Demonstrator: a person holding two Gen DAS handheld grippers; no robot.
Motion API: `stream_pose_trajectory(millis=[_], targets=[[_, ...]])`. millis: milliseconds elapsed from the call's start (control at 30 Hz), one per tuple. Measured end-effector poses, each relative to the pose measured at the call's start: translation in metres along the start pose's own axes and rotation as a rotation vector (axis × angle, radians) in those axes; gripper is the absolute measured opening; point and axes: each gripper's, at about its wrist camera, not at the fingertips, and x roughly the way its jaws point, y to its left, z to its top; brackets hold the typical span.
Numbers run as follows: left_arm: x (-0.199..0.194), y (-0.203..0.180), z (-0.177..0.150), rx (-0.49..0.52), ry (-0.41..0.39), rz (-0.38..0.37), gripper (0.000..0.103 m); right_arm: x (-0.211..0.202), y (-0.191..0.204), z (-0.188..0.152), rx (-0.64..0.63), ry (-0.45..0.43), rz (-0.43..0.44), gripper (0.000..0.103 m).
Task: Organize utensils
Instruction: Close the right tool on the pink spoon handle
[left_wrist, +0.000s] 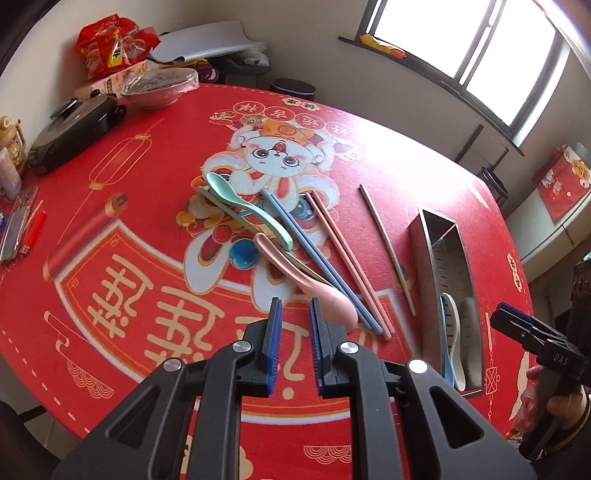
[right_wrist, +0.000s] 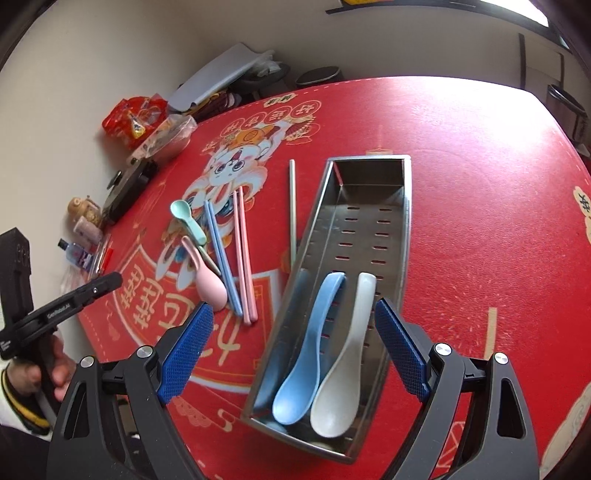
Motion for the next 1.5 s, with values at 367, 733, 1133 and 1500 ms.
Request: stream_pose_trajectory(millis=[367,733,1133,1500], targets=[[0.009,0.049,0.022,0.036,-0.016,-0.009,0.018,0.048,0.072,0.013,-0.162,0.067,-0.111,0.072],[0.024,0.095,0.022,-0.002,0.009,-0.043,0.018,0.146,0.173,0.006,-0.553,0.24,-0.237,0.033],[0.025,0.123,0.026,-0.036,0.019,-0.049,0.019,0.177,0.19,0.001,-0.605,0.28,-0.379,0.029],[0.026,0.106,0.033,0.011,0.021,-0.075,0.019,0.155,0.128,0.017,-0.03,0.336,-0.056,0.025]])
